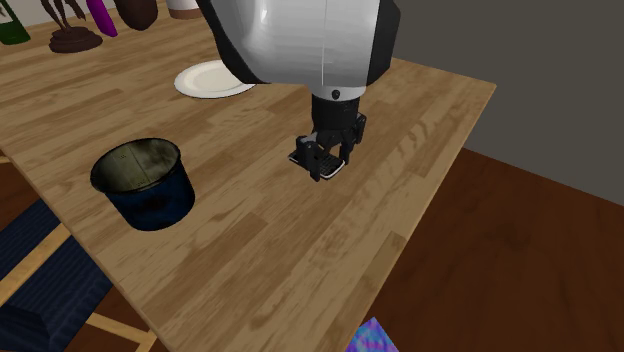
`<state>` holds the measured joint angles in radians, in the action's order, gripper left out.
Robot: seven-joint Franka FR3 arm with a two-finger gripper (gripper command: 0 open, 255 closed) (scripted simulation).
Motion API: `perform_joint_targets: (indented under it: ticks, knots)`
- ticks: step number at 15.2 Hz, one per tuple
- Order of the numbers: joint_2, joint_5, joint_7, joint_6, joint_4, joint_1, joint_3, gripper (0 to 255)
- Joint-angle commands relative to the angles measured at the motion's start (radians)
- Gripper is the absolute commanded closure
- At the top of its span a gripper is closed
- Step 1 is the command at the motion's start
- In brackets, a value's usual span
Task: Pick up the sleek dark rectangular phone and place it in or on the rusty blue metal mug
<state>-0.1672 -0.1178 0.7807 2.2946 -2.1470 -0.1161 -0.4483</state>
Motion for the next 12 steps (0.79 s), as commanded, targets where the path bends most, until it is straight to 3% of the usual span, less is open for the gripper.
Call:
perform_joint_targets:
  ticks: [1,12]
  knots:
    - [0.009,0.006,-0.004,-0.012,0.004,0.001,-0.001,255]
    - [0.092,0.059,-0.043,-0.148,0.067,0.01,-0.01,255]
